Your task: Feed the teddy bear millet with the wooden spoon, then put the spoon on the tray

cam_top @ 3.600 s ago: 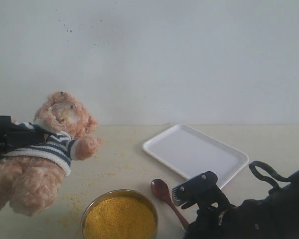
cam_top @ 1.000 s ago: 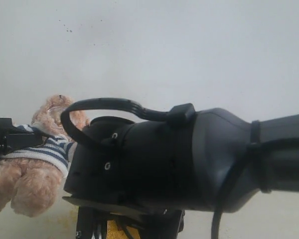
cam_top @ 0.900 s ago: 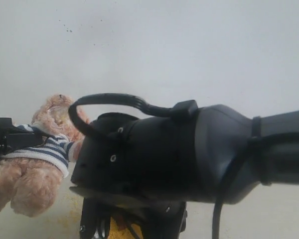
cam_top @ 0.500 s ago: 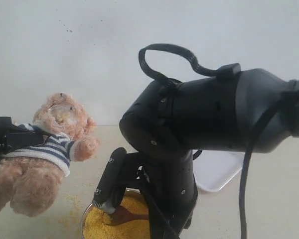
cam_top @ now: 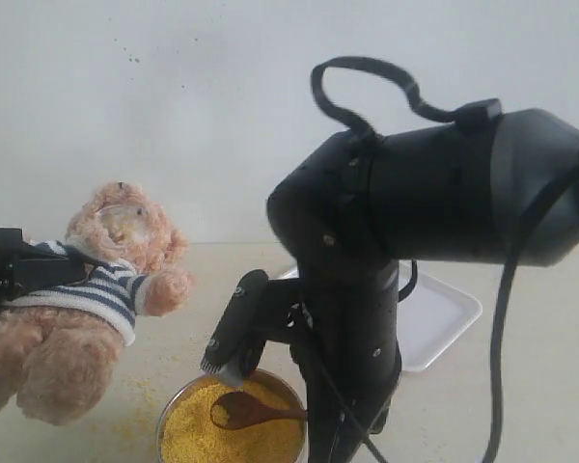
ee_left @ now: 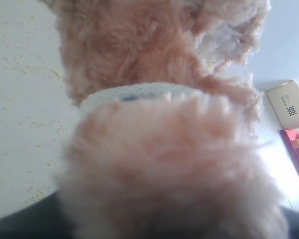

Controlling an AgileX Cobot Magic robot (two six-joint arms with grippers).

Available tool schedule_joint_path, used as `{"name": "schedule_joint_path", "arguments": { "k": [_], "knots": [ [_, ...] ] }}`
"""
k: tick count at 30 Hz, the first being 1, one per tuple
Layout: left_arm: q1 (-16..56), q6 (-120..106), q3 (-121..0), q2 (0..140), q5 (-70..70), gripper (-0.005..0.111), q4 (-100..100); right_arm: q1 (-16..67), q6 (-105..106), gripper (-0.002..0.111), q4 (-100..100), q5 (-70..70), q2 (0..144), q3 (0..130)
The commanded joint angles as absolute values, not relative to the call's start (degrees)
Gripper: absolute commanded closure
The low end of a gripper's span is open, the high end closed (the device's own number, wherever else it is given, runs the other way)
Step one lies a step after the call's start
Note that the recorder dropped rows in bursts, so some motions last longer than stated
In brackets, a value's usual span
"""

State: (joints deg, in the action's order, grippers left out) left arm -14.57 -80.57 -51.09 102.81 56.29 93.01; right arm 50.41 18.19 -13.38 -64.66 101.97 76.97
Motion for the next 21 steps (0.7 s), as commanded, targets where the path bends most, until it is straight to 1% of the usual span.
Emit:
{"name": "schedule_joint_path", "arguments": {
  "k": [1, 4, 7, 12, 16, 21],
  "knots": [
    [-14.74, -80.46, -50.76, 102.62, 58.76, 0.103, 93.16, 45.35, 24.54, 0.109, -3.06, -64.24, 98.7, 77.29],
    [-14.74, -79.89, -49.57, 102.62, 58.75, 0.103, 93.53, 42.09, 27.8, 0.109, 3.84, -64.24, 96.98, 77.29],
    [-14.74, -78.25, -48.41, 102.62, 58.88, 0.103, 93.53, 40.22, 28.03, 0.109, 4.85, -64.5, 95.73, 77.29],
    [-14.74, -75.01, -46.1, 102.62, 58.88, 0.103, 91.62, 38.76, 28.03, 0.109, 5.23, -65.21, 94.38, 77.29],
    [-14.74, -70.81, -44.34, 102.62, 59.12, 0.103, 89.79, 38.22, 28.79, 0.109, 5.22, -68.38, 93.32, 77.29],
    [-14.74, -69.04, -42.22, 102.28, 63.7, 0.103, 89.09, 38.22, 30.17, 0.109, 5.39, -69.96, 93.17, 77.29]
  ]
}}
